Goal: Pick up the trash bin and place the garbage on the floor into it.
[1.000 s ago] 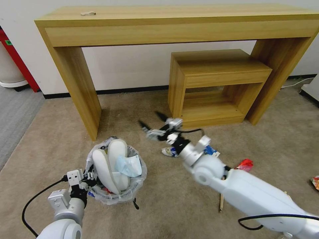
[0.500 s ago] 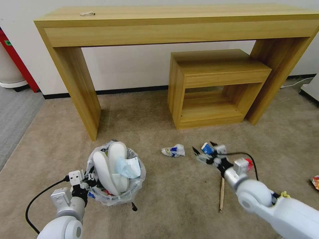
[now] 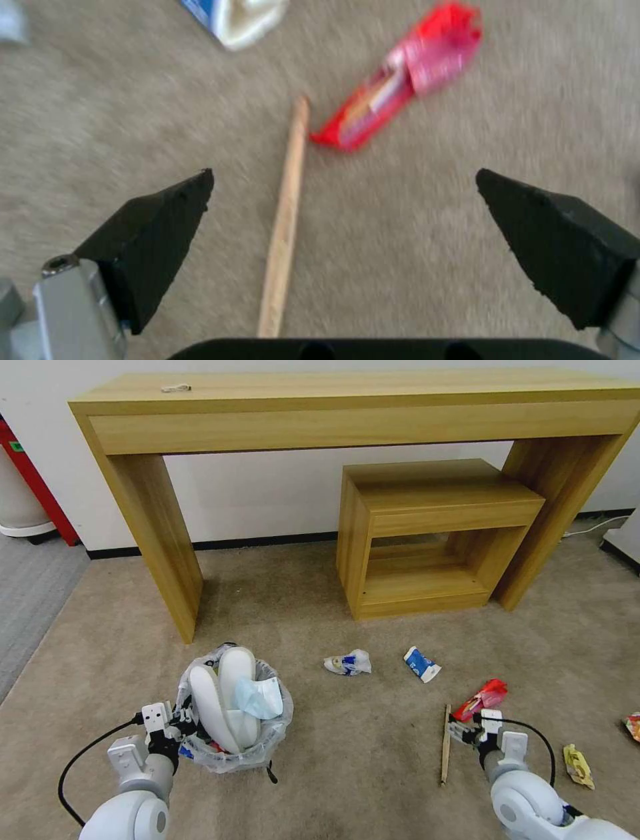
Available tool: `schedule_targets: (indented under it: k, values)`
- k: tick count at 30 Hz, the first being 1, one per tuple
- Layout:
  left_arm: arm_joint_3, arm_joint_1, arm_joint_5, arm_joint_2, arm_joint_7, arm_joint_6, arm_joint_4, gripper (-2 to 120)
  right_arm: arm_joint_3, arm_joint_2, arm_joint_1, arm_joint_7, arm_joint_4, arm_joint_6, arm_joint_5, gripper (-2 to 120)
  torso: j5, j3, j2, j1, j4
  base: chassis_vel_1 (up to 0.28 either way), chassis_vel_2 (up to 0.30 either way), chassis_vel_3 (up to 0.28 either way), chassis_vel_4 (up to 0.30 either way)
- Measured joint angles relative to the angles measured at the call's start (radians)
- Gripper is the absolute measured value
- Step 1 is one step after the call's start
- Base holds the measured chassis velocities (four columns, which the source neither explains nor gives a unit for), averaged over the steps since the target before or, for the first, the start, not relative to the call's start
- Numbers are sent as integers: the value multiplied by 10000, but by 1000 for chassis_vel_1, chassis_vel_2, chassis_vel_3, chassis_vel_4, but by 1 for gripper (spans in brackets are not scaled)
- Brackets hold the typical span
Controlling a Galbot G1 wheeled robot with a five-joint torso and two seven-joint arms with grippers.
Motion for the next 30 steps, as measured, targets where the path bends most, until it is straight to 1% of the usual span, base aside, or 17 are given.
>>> schedule_targets:
  k: [1,4,5,8,9,12,13,16,25,27,29,30]
  values:
    - [0,0,0,0,0,0,0,3,0,0,0,0,0,0,0,100,0,0,0,0,0,0,0,0,0]
    - [-11,62,-15,6,1,-16,-46,3,-436,578,570,2,-935,-177,67,100,1,1,0,0,2,0,0,0,0]
    - [-11,62,-15,6,1,-16,-46,3,-436,578,570,2,-935,-177,67,100,1,1,0,0,2,0,0,0,0]
    - [-71,125,-73,16,1,-20,-174,3,-964,1129,1164,-126,-1856,-212,-31,100,2,1,0,0,2,0,0,0,0]
    - [-71,125,-73,16,1,-20,-174,3,-964,1129,1164,-126,-1856,-212,-31,100,2,1,0,0,2,0,0,0,0]
    - [-137,211,-117,21,1,-34,-288,3,-1359,1504,1556,-299,-2550,-193,-219,100,0,1,0,0,2,0,0,0,0]
    - [-137,211,-117,21,1,-34,-288,3,-1359,1504,1556,-299,-2550,-193,-219,100,0,1,0,0,2,0,0,0,0]
    - [-189,244,-150,31,2,-59,-326,3,-1550,1766,1772,-485,-3048,-102,-436,100,-1,1,0,0,2,0,0,0,0]
    - [-188,217,-177,38,0,-60,-328,3,-1555,1952,1773,-739,-3379,37,-692,97,2,1,0,0,1,0,0,0,0]
    - [-170,204,-178,35,0,-60,-308,3,-1514,1976,1755,-828,-3456,106,-746,95,-1,1,0,0,1,0,0,0,0]
    - [-163,197,-178,34,-2,-62,-298,3,-1495,2019,1753,-927,-3558,179,-813,91,0,1,0,0,1,0,0,0,0]
    - [-163,197,-178,34,-2,-62,-298,3,-1495,2019,1753,-927,-3558,179,-813,91,0,1,0,0,1,0,0,0,0]
